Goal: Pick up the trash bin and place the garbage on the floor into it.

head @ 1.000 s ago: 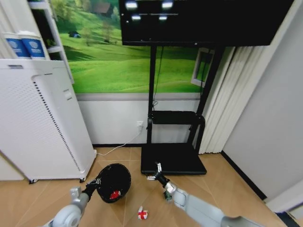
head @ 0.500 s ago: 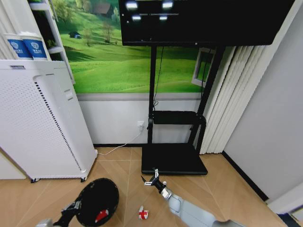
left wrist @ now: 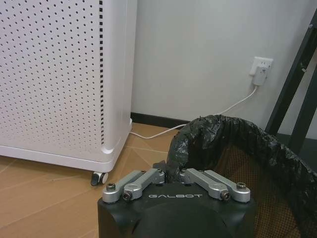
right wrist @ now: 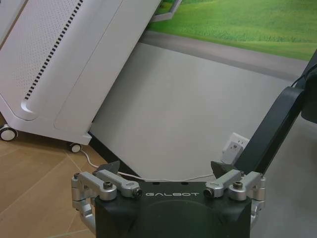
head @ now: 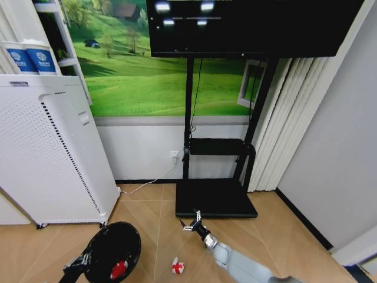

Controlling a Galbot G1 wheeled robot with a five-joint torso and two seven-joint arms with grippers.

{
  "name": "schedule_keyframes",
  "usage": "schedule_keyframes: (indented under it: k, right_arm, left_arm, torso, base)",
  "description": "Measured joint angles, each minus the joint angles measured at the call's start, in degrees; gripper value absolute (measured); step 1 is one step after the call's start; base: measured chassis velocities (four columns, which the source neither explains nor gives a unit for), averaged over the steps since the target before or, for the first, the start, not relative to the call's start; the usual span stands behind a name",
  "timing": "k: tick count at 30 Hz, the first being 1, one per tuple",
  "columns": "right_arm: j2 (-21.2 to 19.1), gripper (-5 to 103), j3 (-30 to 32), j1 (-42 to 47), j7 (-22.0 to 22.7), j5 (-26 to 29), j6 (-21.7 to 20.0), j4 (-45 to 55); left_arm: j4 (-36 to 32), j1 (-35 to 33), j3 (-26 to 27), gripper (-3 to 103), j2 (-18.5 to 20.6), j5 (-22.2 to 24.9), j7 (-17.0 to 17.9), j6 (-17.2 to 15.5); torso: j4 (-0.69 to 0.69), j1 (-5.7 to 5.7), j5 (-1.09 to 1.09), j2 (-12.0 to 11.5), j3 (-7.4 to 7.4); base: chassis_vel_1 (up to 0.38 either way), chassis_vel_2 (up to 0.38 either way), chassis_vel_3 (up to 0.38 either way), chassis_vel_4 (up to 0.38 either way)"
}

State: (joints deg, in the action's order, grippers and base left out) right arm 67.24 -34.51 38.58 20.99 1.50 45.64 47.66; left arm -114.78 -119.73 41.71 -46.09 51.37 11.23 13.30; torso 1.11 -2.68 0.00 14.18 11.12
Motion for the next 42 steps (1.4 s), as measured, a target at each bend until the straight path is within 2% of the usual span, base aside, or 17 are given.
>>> schedule_keyframes:
  k: [8, 12, 18, 26, 34, 42]
  right_arm:
    - [0.1, 100, 1.1, 1.4, -0.6, -1.0, 0.0, -0.4]
    - [0.3, 100, 1.5, 1.7, -0.1, -1.6, 0.1, -0.8]
    - [-0.9, 100, 2.3, 2.9, 0.0, -2.2, 0.1, -2.1]
    - [-0.1, 100, 2.1, 3.3, -1.0, 0.8, 0.1, -4.9]
    - [2.7, 100, 2.2, 4.2, -3.3, 2.8, 0.1, -9.7]
    - [1.8, 100, 3.4, 3.7, -5.4, 6.1, 0.1, -13.5]
  left_arm:
    - [0.6, -3.1, 0.2, 6, -4.7, -3.0, -2.2, 1.6]
    - [1.2, -2.8, -0.2, 6, -5.5, -3.4, -2.6, 2.0]
    - [1.7, -2.9, -0.3, 6, -5.7, -3.3, -2.9, 2.6]
    - [2.0, -6.9, 1.7, 6, -6.7, -3.5, -4.5, 4.3]
    - [4.6, -12.3, 5.4, 6, -10.2, -3.4, -9.5, 7.4]
    - [8.4, -11.8, 5.9, 6, -11.1, -2.6, -11.5, 9.2]
  torso:
    - [0.0, -0.01, 0.01, 0.0, 0.01]
    - [-0.03, -0.03, 0.0, 0.0, 0.02]
    - [0.01, -0.02, -0.02, 0.0, 0.01]
    - [-0.01, -0.01, 0.0, 0.0, 0.01]
    - [-0.01, -0.01, 0.01, 0.0, 0.01]
    - [-0.02, -0.01, 0.0, 0.0, 0.0]
  base:
    - [-0.109, 0.099, 0.101, -0.1]
    - [-0.101, 0.134, 0.134, -0.116]
    - [-0.032, 0.021, 0.014, -0.028]
    - [0.005, -0.013, -0.009, 0.006]
    - [0.0, 0.0, 0.0, 0.0]
    - [0.0, 0.0, 0.0, 0.0]
